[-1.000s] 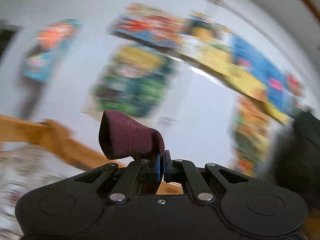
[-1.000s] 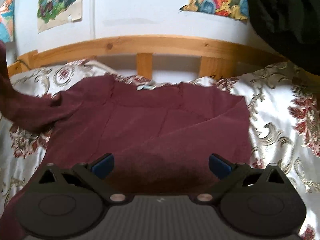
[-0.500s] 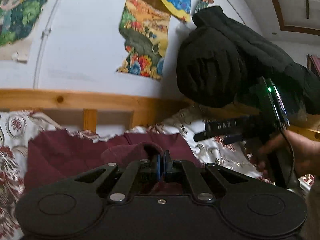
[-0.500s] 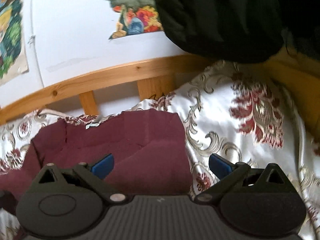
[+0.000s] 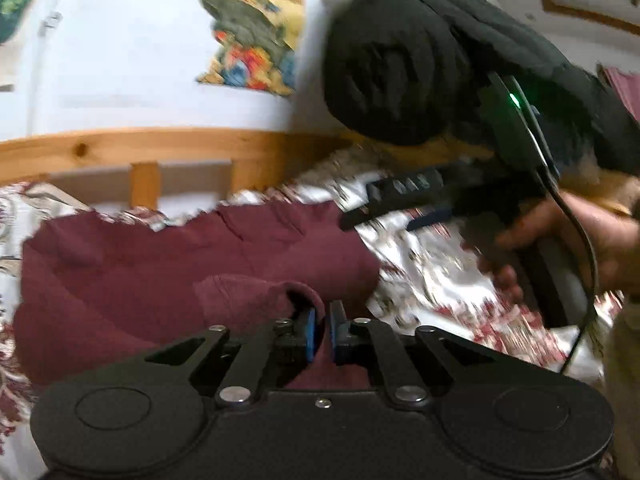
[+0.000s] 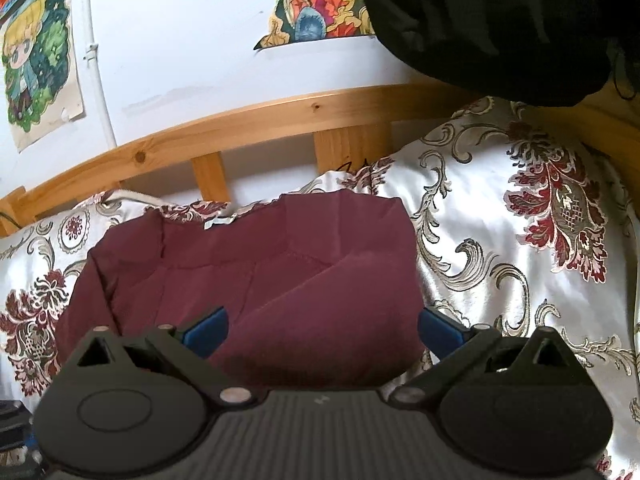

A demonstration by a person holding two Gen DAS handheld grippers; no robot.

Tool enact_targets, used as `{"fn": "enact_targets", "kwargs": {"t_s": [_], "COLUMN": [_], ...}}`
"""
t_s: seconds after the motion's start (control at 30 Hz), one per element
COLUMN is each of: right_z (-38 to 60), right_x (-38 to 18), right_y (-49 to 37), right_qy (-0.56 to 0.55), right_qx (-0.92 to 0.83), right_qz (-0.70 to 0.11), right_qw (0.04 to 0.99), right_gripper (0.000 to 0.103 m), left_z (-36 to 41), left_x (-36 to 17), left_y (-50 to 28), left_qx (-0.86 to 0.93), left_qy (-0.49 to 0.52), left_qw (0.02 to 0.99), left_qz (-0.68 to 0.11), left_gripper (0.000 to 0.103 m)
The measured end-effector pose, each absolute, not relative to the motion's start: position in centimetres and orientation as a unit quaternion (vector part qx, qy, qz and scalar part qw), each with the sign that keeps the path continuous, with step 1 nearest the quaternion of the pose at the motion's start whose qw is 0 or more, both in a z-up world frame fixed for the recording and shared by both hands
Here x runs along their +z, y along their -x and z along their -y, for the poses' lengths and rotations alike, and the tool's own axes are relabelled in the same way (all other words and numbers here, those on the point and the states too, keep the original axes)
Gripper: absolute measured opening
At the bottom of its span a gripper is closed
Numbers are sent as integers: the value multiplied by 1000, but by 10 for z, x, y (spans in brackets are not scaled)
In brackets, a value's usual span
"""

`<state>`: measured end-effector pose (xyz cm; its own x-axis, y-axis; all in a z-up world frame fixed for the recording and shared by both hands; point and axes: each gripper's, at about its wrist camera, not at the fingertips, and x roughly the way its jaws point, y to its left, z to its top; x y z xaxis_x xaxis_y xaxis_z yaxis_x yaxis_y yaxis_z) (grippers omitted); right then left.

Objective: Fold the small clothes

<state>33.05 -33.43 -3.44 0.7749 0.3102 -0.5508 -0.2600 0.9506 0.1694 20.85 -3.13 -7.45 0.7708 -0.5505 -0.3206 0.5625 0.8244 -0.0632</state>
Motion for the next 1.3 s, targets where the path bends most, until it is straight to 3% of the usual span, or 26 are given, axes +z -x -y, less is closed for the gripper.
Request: {"fn": "enact_targets", "kwargs": {"t_s": [0.23,0.3,0.4,0.67,0.77,0.93,1.0,1.1,1.17,1.3], "right_z": [337,336,331,308,300,289,287,283,280,276], "right_x": [-40,-43,-51,-69,-83,-100,-100,-97,-94,-86], "right_y": [-336,-337,-339,-335,-335,-319,-308,-287,-272,-244], "right_qy": [-51,-53,-48,-26,-24,22,50,101,137,190], "right_qx": [152,159,170,212,228,245,255,280,296,336], "right_qz": [-320,-332,-350,-386,-432,-481,-481,-469,-457,-434], "right_qw": [934,928,920,897,872,842,837,832,827,814], "right_gripper": [103,103,103,103,103,100,91,64,26,9], "left_z": [59,57,45,15,-5,-47,-62,-71,-71,-65], "left_x": [-95,-94,-82,-60,-58,-75,-83,-87,-86,-85], "left_y": [-209,-208,-204,-210,-223,-251,-257,-262,-261,-262], "left_qx": [-368,-370,-375,-362,-280,-107,-77,-58,-52,-47], "left_qy": [-120,-117,-81,6,44,122,164,185,174,153], "left_qw": [885,882,887,896,921,925,912,904,907,907], "left_qz": [-259,-266,-255,-256,-267,-342,-368,-380,-381,-389], "left_gripper": [34,57,84,89,95,95,94,94,94,94]}}
